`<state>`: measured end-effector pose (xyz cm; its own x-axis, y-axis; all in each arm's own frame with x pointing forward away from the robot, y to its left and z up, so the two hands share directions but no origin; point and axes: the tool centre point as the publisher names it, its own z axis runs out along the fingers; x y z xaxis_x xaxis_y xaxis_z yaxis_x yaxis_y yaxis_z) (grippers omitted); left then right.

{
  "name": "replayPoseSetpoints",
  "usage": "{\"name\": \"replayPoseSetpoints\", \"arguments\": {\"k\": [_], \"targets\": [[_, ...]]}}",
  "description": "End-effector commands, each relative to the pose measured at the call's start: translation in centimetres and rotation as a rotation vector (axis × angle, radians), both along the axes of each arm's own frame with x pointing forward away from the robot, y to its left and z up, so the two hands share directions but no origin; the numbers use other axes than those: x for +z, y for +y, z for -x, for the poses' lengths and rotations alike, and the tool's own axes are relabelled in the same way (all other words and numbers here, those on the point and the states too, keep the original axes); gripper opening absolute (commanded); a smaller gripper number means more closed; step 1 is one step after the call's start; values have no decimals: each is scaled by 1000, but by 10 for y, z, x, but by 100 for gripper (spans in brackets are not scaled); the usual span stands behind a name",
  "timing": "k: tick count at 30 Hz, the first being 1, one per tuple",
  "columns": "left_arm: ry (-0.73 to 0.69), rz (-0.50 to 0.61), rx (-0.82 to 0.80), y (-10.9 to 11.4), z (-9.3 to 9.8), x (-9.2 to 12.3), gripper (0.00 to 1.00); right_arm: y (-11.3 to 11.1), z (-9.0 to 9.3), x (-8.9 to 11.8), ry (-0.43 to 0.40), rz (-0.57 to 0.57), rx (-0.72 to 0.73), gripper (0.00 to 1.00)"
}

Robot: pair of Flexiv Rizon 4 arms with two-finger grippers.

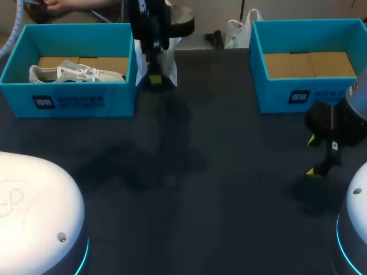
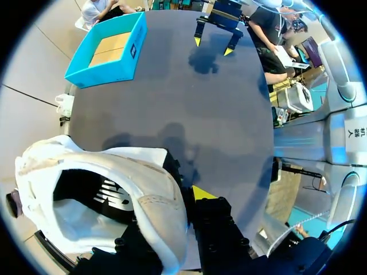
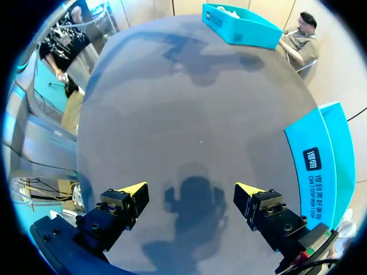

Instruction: Take the shoe out of the shoebox, open the shoe tongue, remove and reinsert the insole, then place the shoe into the shoebox

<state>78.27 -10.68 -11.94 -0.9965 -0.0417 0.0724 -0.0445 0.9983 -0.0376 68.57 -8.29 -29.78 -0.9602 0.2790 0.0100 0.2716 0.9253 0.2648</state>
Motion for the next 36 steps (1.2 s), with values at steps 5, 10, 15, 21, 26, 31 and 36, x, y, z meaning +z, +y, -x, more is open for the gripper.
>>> {"name": "replayPoseSetpoints", "arguments": {"k": [5, 10, 15, 21, 26, 31, 36], "targets": [[44, 23, -3, 18, -23, 1, 0, 1, 1, 0, -1, 2, -1, 100], [65, 57, 25, 61, -72, 3, 0, 1, 1, 0, -1, 2, -1, 100], [18, 45, 36, 101, -112, 2, 0, 1, 1, 0, -1, 2, -1, 100], [3, 21, 105, 150, -167, -7, 0, 1, 1, 0, -1, 2, -1, 100], [28, 21, 144, 196, -211, -14, 0, 1, 1, 0, -1, 2, -1, 100], [12, -2, 166, 229, -242, -15, 0, 1, 1, 0, -1, 2, -1, 100], [7, 3, 170, 242, -244, -10, 0, 1, 1, 0, -1, 2, -1, 100]]}}
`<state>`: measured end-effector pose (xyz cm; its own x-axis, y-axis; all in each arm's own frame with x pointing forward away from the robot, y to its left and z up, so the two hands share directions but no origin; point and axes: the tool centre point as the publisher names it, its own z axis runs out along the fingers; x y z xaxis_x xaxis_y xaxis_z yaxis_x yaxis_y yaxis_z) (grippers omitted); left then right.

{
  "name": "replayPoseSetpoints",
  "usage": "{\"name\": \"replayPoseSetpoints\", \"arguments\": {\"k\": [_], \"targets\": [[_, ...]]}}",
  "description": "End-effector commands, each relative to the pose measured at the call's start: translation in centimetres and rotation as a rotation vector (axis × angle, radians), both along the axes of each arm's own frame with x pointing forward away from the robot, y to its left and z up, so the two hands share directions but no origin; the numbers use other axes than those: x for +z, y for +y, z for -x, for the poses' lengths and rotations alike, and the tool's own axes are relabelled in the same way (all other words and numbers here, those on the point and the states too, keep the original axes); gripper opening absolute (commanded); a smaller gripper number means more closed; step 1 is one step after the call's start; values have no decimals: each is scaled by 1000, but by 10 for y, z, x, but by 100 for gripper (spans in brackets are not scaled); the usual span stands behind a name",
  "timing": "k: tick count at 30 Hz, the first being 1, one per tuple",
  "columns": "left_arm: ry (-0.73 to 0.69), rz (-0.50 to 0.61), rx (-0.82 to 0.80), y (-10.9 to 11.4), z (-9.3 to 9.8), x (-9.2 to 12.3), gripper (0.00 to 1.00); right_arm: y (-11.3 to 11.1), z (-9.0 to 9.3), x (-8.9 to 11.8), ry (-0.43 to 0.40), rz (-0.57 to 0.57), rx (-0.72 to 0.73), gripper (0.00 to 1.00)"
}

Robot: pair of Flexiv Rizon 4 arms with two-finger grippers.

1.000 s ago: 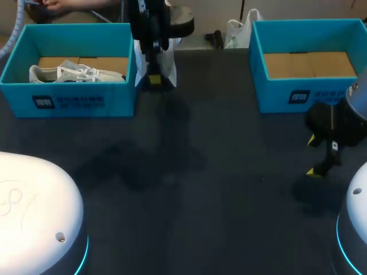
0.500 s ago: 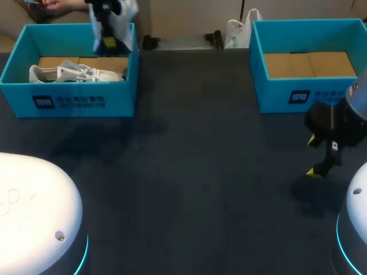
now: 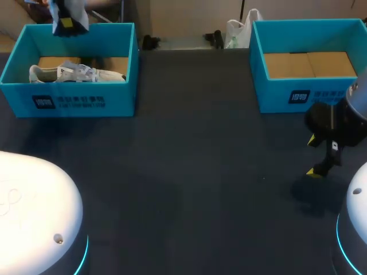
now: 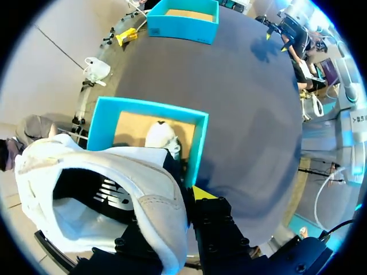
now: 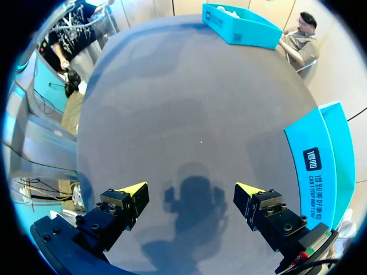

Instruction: Take the shoe out of the shoebox, open the shoe tongue, remove and reinsert the insole, then place the shoe into the shoebox

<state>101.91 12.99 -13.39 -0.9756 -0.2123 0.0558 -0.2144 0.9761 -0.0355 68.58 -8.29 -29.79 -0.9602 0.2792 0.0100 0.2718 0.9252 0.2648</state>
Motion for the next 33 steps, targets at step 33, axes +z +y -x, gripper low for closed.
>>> {"name": "replayPoseSetpoints", "arguments": {"k": [33], "targets": [[-7, -10, -236, 112, -113, -36, 0, 1, 1, 0, -1, 2, 0, 100]]}}
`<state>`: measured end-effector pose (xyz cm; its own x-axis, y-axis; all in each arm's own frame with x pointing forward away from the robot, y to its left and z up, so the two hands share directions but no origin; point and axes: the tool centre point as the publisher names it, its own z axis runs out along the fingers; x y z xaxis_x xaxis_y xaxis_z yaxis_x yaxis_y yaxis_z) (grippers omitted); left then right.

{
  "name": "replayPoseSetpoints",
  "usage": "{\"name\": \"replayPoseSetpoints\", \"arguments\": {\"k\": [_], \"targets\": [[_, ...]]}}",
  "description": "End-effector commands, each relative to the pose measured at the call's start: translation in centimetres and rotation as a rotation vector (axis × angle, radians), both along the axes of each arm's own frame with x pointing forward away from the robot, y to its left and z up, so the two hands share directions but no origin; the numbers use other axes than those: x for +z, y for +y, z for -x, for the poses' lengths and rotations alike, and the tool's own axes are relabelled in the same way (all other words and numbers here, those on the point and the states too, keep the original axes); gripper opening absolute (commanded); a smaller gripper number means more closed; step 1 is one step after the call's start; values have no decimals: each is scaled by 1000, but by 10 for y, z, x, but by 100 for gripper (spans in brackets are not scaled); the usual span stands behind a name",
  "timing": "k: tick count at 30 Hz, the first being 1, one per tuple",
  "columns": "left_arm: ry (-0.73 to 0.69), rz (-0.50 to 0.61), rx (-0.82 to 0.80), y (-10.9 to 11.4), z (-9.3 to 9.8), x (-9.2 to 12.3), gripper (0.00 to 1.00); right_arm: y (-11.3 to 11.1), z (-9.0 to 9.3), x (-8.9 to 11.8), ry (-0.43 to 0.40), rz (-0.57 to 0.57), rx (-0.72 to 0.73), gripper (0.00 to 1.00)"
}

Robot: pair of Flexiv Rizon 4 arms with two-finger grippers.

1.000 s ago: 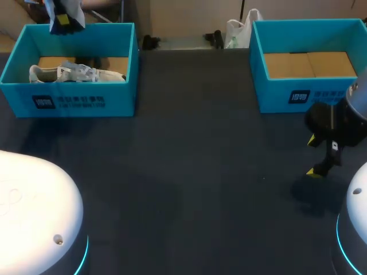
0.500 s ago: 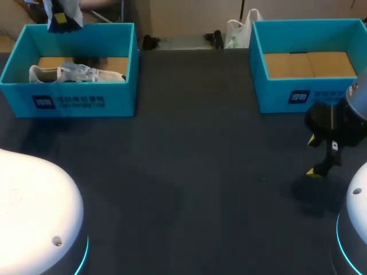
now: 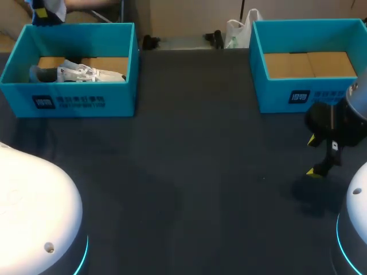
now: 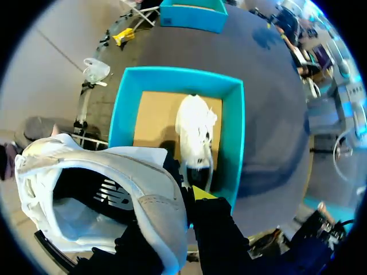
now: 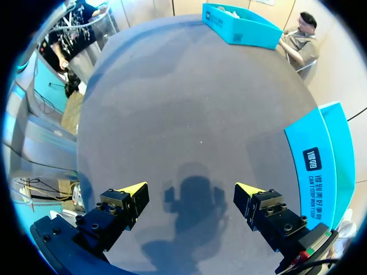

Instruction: Take the shoe out of the shoebox, open the shoe tongue, remove and reinsert the insole, then place the shoe into the shoebox

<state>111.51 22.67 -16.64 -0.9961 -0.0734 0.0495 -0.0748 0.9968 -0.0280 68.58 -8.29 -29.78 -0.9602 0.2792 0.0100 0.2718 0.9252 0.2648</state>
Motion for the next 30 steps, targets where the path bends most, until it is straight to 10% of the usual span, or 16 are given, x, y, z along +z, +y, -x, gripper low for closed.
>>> {"name": "replayPoseSetpoints", "arguments": {"k": [1, 4, 18, 30], "targets": [[-8, 18, -192, 21, -17, -3, 0, 1, 1, 0, -1, 2, 0, 100], [-64, 40, -526, 48, -15, -4, 0, 1, 1, 0, -1, 2, 0, 100], [-64, 40, -526, 48, -15, -4, 0, 1, 1, 0, -1, 2, 0, 100], [-136, -128, -1087, 78, -23, -11, 0, 1, 1, 0, -1, 2, 0, 100]]}}
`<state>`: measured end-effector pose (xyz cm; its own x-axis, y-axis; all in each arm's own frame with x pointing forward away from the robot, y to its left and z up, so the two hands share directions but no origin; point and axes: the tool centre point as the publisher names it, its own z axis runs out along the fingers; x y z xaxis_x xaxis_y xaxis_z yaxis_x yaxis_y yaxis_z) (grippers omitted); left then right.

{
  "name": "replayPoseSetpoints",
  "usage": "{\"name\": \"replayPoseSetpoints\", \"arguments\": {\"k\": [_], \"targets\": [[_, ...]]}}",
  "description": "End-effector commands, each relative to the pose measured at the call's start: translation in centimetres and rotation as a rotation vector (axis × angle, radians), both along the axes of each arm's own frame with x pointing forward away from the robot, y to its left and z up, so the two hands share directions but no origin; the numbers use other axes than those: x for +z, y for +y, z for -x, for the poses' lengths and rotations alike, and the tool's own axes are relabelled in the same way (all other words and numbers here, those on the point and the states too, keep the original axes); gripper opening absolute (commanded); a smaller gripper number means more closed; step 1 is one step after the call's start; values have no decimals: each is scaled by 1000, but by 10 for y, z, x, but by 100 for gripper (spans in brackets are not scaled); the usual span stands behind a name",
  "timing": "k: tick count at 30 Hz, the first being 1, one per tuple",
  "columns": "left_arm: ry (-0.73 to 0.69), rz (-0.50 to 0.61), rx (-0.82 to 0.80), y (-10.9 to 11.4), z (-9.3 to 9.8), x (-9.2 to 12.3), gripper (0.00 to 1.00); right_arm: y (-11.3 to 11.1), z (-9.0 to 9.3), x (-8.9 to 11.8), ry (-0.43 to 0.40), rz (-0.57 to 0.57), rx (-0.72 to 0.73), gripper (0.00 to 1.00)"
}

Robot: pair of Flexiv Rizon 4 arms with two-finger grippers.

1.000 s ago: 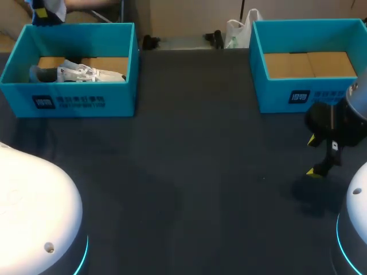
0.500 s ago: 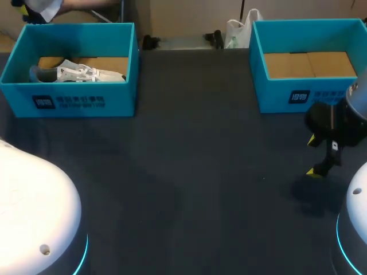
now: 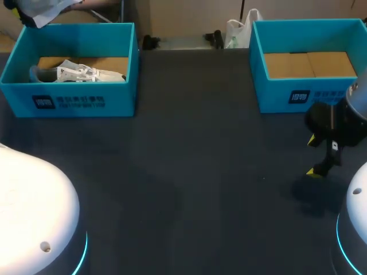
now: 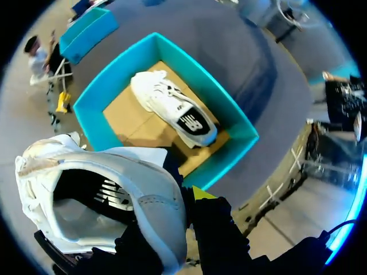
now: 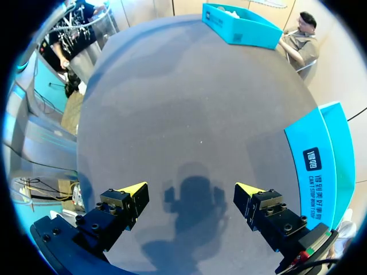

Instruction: Take the shoe out of the shoebox, open the shoe tongue, remove and reinsert the insole, then place the shoe into the shoebox

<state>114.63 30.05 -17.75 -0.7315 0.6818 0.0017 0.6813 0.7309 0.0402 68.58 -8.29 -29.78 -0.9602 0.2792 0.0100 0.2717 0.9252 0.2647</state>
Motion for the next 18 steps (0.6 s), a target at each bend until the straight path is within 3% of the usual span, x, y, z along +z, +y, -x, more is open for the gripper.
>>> {"name": "replayPoseSetpoints", "arguments": {"k": [1, 10, 18], "targets": [[-84, -54, -263, 4, 8, 0, 0, 1, 1, 0, -1, 2, -1, 100], [-84, -54, -263, 4, 8, 0, 0, 1, 1, 0, -1, 2, -1, 100], [-92, -126, -460, 11, -6, -8, 0, 1, 1, 0, -1, 2, -1, 100]]}}
